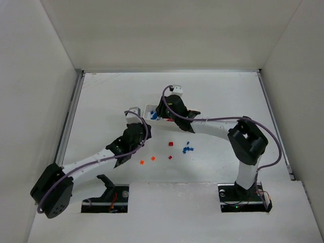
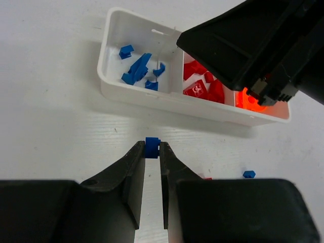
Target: Sort the legos into containers by color
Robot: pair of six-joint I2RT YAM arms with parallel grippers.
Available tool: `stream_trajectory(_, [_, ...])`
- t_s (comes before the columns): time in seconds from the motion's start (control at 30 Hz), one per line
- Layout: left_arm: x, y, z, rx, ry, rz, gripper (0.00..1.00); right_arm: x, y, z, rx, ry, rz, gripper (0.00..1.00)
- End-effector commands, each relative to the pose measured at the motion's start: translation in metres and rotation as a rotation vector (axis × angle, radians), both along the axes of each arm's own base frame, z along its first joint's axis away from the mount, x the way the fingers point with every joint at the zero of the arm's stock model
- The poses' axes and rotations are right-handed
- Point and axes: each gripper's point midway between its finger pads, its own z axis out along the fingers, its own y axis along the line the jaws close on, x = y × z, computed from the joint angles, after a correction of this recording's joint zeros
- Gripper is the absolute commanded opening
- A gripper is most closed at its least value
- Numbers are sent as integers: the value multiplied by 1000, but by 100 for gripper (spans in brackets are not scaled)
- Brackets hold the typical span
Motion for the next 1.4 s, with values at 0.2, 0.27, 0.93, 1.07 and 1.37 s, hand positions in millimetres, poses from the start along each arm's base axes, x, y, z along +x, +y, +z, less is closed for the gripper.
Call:
stream_trajectory(0.2, [56, -31, 31, -58, -59, 17, 14, -37, -57, 18, 39, -71, -55, 26])
stream_trajectory(0.27, [70, -32, 27, -47, -46, 30, 14, -55, -72, 7, 18, -62, -68, 24])
stream_trajectory(0.93, [98, -25, 4, 12, 4, 82, 39, -141, -53, -49, -145, 0, 86, 58])
stream_trajectory(1.07, [68, -18, 3, 18, -7, 73, 38, -144, -43, -62, -179, 19, 108, 59])
stream_trajectory(1.37, [-26, -6, -33, 126, 53, -53, 37, -142, -38, -88, -229, 50, 84, 45])
